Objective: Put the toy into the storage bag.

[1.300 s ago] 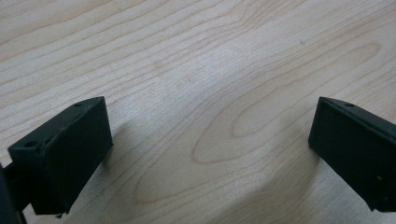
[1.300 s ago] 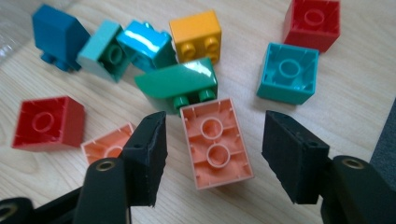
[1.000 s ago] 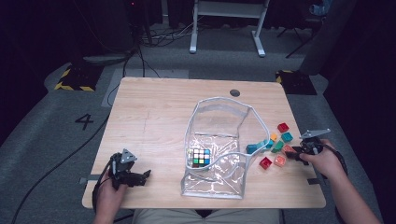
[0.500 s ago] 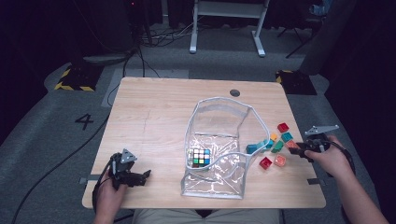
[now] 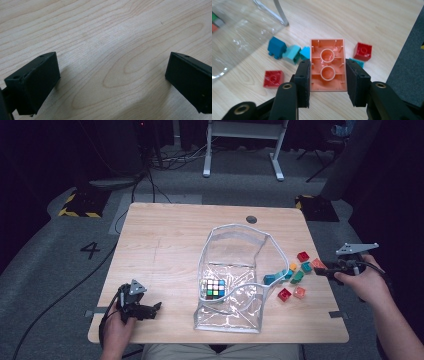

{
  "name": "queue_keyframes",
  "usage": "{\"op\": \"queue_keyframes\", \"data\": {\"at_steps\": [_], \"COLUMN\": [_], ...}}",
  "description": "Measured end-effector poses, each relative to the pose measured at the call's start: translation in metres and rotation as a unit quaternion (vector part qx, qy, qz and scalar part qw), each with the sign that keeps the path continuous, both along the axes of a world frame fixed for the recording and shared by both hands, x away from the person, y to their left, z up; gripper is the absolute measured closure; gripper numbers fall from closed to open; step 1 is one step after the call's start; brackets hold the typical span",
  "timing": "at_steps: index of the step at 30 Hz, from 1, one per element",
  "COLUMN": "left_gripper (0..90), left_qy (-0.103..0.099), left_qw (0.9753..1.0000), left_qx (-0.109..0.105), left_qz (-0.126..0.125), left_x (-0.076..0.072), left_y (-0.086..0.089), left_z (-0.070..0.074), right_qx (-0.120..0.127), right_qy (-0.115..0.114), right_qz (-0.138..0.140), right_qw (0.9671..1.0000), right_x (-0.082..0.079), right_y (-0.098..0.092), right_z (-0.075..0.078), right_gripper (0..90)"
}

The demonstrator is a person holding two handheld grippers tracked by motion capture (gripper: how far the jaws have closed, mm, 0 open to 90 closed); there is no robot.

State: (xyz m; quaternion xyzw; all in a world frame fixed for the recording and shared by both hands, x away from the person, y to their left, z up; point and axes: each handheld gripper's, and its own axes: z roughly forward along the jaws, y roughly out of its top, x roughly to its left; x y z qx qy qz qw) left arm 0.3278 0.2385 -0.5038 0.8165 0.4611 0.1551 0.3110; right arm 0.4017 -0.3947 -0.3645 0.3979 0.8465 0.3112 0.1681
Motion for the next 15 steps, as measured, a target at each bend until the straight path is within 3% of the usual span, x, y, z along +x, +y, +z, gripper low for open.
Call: {"op": "queue_keyframes", "data": {"at_steps": [3, 15], "left_gripper": [0.0, 0.0], "left_qy": [0.000, 0.000], "left_qw": [1.0000, 1.0000], "left_qx": [0.000, 0.001], "left_qz": [0.000, 0.001], "left_x": [0.000, 0.000], "left_y": [0.000, 0.000], "left_z": [0.000, 0.000], "right_qx": [0.003, 0.016], "right_qy": [-0.010, -0.043], "right_qz": [0.007, 0.023], "right_qw": [0.9999, 0.9987], "right_x": [-0.003, -0.008], "right_y": [0.005, 0.017], "right_z": [0.019, 0.062], "right_gripper": [59.1, 59.1]}}
